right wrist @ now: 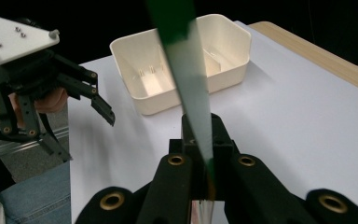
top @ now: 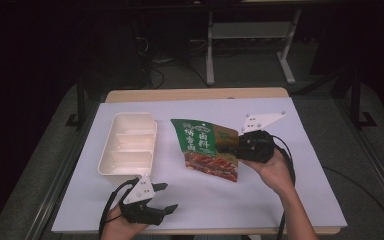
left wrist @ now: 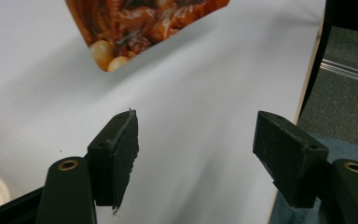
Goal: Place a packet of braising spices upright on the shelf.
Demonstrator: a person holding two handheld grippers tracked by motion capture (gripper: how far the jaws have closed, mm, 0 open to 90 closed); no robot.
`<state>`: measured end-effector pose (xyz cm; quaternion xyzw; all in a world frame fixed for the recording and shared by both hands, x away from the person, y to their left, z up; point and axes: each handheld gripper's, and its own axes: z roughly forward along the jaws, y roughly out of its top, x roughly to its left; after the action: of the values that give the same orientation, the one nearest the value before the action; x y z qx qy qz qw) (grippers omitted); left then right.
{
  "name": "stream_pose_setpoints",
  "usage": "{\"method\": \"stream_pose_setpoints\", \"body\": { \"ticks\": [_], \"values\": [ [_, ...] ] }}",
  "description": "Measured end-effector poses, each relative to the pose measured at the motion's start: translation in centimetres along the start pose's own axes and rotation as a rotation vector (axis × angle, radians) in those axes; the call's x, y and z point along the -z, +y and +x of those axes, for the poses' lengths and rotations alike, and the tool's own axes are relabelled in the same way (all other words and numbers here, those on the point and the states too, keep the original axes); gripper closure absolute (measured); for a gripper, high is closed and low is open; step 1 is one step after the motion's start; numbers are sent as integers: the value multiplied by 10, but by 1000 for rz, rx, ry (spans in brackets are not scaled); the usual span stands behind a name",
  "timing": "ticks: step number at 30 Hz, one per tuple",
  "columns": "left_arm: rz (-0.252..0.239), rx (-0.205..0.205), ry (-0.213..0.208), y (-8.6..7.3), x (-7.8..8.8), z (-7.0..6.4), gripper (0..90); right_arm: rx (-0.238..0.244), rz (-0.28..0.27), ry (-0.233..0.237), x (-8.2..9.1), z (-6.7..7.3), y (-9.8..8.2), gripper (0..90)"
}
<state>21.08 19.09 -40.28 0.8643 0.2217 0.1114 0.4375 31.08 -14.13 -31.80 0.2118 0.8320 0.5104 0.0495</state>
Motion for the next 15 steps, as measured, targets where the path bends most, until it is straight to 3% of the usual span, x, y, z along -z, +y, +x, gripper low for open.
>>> {"method": "stream_pose_setpoints", "body": {
  "ticks": [15],
  "values": [
    [-3, -25, 10, -14, 2, -4, 255, 20, 23, 14, -24, 2, 24, 896]
  ]
}}
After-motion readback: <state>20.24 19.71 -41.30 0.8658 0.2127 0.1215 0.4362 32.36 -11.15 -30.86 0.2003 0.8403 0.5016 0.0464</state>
